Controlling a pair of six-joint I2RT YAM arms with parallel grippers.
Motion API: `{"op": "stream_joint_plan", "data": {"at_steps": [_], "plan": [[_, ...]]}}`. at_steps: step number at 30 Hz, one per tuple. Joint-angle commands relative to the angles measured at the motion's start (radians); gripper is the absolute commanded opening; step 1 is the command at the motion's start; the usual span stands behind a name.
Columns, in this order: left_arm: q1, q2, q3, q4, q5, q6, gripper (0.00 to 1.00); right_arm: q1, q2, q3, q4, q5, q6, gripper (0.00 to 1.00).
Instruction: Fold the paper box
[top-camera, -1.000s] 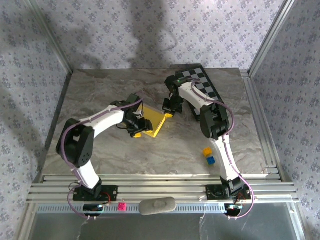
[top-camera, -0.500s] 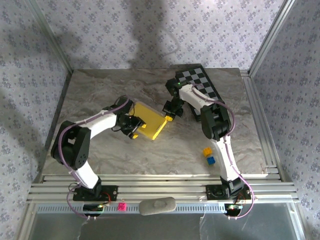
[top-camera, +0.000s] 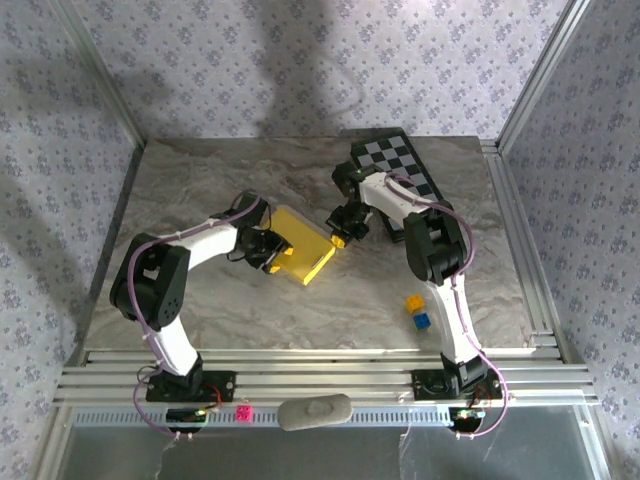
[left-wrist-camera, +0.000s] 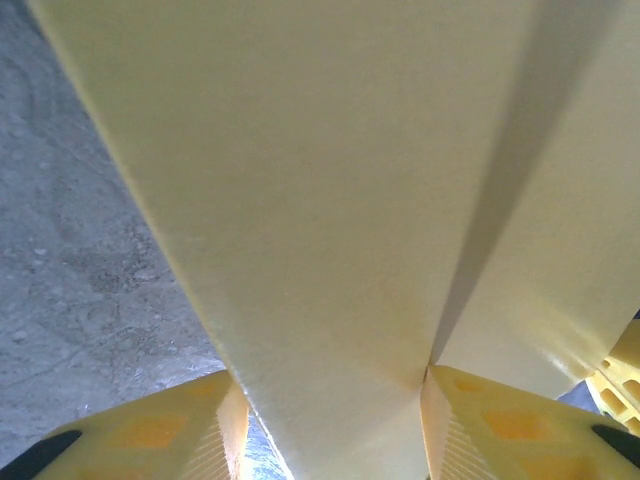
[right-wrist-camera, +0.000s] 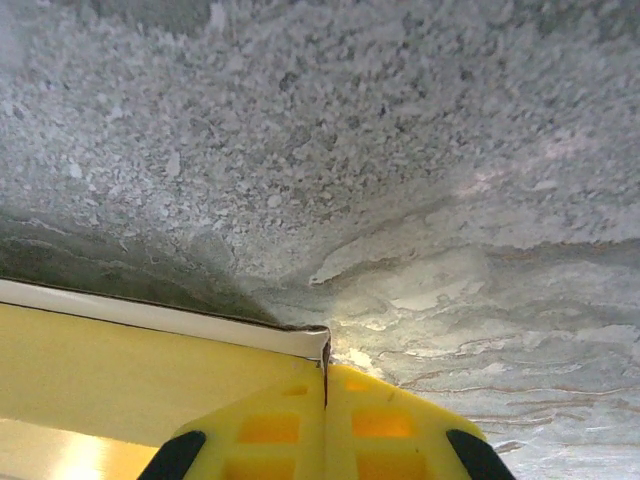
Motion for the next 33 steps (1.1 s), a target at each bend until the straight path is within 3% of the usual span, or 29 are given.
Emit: {"op": "stream_joint_plan", "data": {"at_steps": [1, 7, 33], "plan": [[0.006, 0.012, -0.028, -0.068, -0.039, 0.025, 0.46, -0.007, -0.026, -0.005, -0.031, -0.018, 0.032, 0.00], [0.029, -0.013, -0.115, -0.030, -0.032, 0.021, 0.45, -0.020, -0.023, -0.004, -0.028, -0.033, 0.024, 0.00], [0.033, -0.016, -0.135, -0.015, -0.025, 0.034, 0.43, -0.002, 0.081, 0.076, -0.054, -0.047, 0.107, 0.00]]}}
